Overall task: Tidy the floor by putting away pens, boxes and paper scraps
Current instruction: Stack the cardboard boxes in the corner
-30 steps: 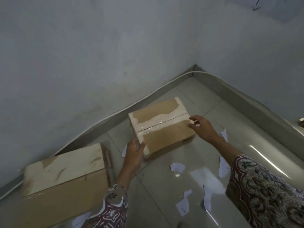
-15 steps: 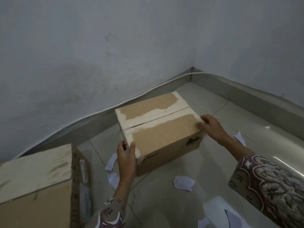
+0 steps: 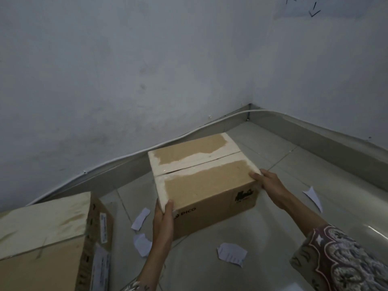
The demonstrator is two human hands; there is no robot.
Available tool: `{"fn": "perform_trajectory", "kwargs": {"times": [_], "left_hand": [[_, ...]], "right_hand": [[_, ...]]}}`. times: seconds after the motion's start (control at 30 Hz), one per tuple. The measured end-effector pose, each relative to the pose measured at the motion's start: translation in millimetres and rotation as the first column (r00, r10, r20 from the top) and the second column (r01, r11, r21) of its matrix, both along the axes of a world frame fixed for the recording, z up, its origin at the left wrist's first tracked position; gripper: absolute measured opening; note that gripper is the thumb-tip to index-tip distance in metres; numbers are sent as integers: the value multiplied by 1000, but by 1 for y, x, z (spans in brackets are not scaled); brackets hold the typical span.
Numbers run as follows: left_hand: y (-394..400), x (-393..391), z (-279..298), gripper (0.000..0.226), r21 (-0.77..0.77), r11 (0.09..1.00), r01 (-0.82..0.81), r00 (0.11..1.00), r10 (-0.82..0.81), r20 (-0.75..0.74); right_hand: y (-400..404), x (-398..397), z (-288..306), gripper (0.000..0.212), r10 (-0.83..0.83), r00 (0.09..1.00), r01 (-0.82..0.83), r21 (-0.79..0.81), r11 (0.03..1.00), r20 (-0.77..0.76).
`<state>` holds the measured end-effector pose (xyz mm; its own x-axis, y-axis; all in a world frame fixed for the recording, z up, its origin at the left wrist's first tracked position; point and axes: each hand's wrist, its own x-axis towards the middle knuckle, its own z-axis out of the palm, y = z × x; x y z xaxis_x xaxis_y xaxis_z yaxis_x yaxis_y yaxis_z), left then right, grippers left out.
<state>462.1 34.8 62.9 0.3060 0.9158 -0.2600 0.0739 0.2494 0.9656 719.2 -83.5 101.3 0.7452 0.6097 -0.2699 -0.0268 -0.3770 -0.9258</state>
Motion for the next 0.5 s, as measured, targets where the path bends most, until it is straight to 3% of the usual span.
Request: {"fn": "perform_trajectory", "kwargs": {"times": [0.33,0.5], "left_hand": [[23,55,56,38,119,991,53,998,-51,-20],[41,111,91,37,173,959,224,974,-226,-8]], "right_hand": [[-27,32,16,26,-99,990,114,164,980,-98],[-45,67,33,23,-206,974,222,231,947,-91]]}}
